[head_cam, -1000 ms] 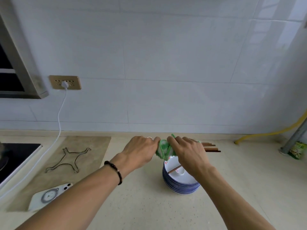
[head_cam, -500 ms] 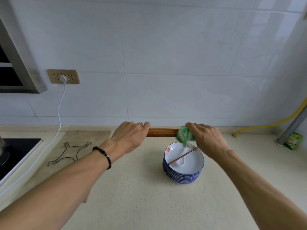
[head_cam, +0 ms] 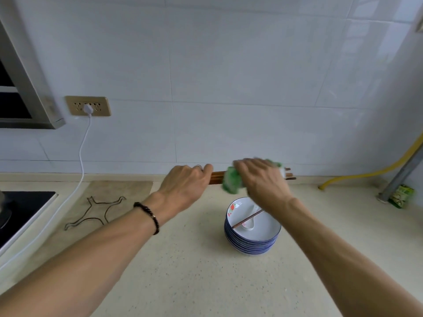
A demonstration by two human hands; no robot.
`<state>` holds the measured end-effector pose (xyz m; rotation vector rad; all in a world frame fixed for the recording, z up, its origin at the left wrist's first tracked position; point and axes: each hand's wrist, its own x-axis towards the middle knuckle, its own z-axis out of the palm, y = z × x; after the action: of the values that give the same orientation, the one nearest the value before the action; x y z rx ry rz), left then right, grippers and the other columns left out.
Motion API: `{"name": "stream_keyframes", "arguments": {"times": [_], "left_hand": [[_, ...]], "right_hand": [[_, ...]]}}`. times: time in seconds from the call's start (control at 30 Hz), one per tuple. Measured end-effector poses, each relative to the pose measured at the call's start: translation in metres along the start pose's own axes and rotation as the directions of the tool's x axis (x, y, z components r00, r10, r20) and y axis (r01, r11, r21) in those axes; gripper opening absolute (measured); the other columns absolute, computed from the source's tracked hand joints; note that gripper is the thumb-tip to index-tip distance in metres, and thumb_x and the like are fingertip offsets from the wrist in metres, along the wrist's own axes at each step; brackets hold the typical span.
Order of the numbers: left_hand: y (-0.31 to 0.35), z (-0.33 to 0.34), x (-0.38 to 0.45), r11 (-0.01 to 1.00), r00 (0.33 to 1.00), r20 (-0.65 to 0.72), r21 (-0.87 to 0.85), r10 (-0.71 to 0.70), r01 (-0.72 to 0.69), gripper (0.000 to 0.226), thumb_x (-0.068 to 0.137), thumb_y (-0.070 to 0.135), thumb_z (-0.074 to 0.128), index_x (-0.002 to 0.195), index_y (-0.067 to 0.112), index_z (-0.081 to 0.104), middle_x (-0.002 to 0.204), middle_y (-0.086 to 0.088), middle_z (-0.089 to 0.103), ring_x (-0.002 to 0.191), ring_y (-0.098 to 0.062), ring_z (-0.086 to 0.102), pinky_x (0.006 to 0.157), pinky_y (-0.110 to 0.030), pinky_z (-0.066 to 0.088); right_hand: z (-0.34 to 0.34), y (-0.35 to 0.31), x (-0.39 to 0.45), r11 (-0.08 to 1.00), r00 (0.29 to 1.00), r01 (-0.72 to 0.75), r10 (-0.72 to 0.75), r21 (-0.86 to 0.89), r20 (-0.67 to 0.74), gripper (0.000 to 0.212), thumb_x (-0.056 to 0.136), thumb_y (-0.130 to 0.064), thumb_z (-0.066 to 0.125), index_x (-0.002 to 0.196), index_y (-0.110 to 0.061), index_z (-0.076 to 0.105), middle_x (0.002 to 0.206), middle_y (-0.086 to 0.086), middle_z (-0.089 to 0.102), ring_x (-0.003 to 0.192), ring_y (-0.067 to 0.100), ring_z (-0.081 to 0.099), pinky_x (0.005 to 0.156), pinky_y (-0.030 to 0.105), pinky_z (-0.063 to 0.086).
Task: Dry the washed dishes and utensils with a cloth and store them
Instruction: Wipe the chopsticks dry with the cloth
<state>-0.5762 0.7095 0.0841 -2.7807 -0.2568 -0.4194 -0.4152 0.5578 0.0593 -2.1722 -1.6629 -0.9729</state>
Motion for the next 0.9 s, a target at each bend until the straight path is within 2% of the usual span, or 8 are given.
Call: {"name": "stream_keyframes", "arguments": {"times": [0.1,0.2,0.27,0.37,0.53,0.67,0.77,0.9], "left_hand": [[-0.011,0.007,-0.001,0.999,0.999,-0.029,0.025,0.046,-0.046,0.015,0.101,0.005,0.035,0.105,0.01,0.048,0.073,-0.002,0.05,0.051,-0.02,0.04,0.048,-0.03,0.025],[-0.043,0.011,-0.014,0.999,0.997,-0.072,0.045,0.028,-0.025,0.009,0.092,0.0,0.055,0.091,0.009,0.055,0.057,0.002,0.037,0.039,-0.013,0.027,0.041,-0.024,0.012],[-0.036,0.012,-0.012,0.999,0.996,-0.078,0.034,0.037,-0.035,0.009,0.096,0.0,0.05,0.094,0.008,0.054,0.058,0.002,0.038,0.039,-0.012,0.028,0.041,-0.025,0.018],[-0.01,0.012,0.003,0.998,0.989,-0.146,-0.053,0.035,-0.043,0.01,0.1,0.005,0.043,0.1,0.009,0.052,0.066,-0.002,0.049,0.046,-0.019,0.039,0.046,-0.031,0.031],[-0.039,0.008,-0.013,0.998,0.981,-0.184,0.008,0.064,-0.063,0.017,0.08,-0.007,0.061,0.078,0.007,0.052,0.05,-0.003,0.043,0.035,-0.016,0.025,0.041,-0.022,0.013],[-0.034,0.009,-0.013,0.997,0.977,-0.198,-0.012,0.077,-0.081,0.024,0.078,-0.01,0.068,0.078,0.007,0.051,0.05,-0.001,0.04,0.032,-0.016,0.029,0.038,-0.021,0.016],[-0.02,0.007,-0.001,0.992,0.968,-0.224,-0.027,0.11,-0.119,0.017,0.082,-0.002,0.069,0.081,0.007,0.054,0.053,-0.003,0.048,0.032,-0.02,0.04,0.038,-0.023,0.022],[-0.053,-0.004,-0.014,0.994,0.974,-0.198,0.043,0.108,-0.102,0.013,0.081,-0.006,0.056,0.076,0.006,0.054,0.05,-0.003,0.045,0.035,-0.016,0.029,0.047,-0.015,0.001]], "right_hand": [[-0.001,0.007,-0.007,0.994,0.993,0.074,-0.08,0.077,0.081,0.044,0.069,0.0,0.043,0.107,-0.007,0.063,0.078,0.005,0.065,0.064,0.031,0.06,0.053,0.035,0.048],[-0.008,0.046,-0.032,0.999,0.994,-0.033,0.033,0.003,0.108,0.063,0.054,0.016,0.064,0.114,-0.004,0.059,0.088,0.011,0.07,0.075,0.036,0.068,0.079,0.047,0.058],[-0.008,0.038,-0.027,0.995,0.996,-0.064,0.069,-0.079,0.065,0.063,0.05,0.016,0.073,0.11,0.0,0.063,0.093,0.015,0.072,0.084,0.036,0.072,0.091,0.053,0.054],[-0.005,-0.002,0.004,0.994,0.998,0.057,-0.059,-0.097,-0.019,0.05,0.061,0.006,0.06,0.109,-0.002,0.065,0.094,0.011,0.072,0.09,0.032,0.071,0.097,0.049,0.051],[-0.015,0.025,-0.014,0.998,0.995,0.066,-0.067,0.024,0.076,0.061,0.054,0.019,0.062,0.112,-0.003,0.06,0.079,0.008,0.065,0.068,0.036,0.064,0.059,0.04,0.055],[-0.019,0.007,-0.006,1.0,1.0,0.022,-0.022,-0.008,0.008,0.061,0.053,0.012,0.074,0.112,0.0,0.064,0.086,0.014,0.069,0.069,0.036,0.067,0.053,0.039,0.053],[-0.018,-0.021,0.016,0.99,0.99,0.137,-0.138,-0.016,-0.031,0.053,0.059,0.011,0.067,0.11,-0.003,0.064,0.079,0.009,0.063,0.061,0.03,0.06,0.045,0.03,0.037],[-0.015,0.021,-0.011,0.992,0.993,0.118,-0.117,0.044,-0.006,0.062,0.061,0.015,0.058,0.12,-0.005,0.051,0.085,0.012,0.061,0.068,0.034,0.061,0.047,0.034,0.044]]}}
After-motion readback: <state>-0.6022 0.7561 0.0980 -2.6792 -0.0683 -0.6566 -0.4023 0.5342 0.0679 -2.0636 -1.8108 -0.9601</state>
